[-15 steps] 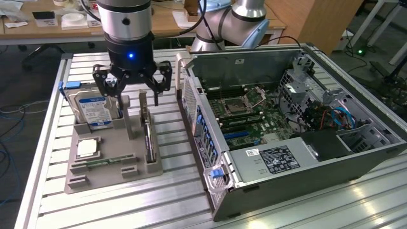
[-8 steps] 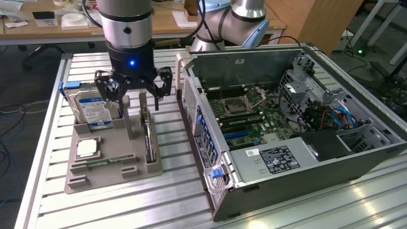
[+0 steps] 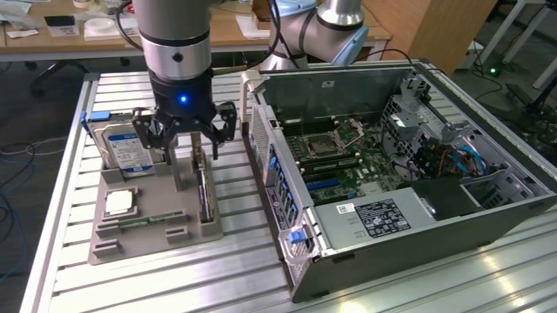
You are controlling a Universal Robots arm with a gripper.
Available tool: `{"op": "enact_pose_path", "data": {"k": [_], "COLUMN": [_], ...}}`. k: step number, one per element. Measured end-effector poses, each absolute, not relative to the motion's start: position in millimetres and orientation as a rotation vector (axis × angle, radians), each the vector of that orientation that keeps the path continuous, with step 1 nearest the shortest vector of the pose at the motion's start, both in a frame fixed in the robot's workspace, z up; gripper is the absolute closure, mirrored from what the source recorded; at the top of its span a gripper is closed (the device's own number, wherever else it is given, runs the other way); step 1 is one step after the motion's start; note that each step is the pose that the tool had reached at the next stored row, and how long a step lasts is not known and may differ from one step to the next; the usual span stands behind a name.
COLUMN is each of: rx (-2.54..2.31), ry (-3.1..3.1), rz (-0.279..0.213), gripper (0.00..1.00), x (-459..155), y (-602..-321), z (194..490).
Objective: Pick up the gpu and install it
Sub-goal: 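Pick up the gpu and move the gpu toward the slot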
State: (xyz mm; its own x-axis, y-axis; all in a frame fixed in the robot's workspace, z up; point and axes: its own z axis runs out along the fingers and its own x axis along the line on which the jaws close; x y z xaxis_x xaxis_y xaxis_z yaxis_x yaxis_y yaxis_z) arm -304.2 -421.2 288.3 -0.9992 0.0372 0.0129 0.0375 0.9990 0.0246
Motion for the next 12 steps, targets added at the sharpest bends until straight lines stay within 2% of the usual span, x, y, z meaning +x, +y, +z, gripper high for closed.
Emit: {"op": "enact_pose_path", "data": {"k": [12], "rx": [-0.058], "ry": [-3.121], "rz": [-0.038], "gripper": [0.22], "x": [-301], "y": [-422], "z": [266]}}
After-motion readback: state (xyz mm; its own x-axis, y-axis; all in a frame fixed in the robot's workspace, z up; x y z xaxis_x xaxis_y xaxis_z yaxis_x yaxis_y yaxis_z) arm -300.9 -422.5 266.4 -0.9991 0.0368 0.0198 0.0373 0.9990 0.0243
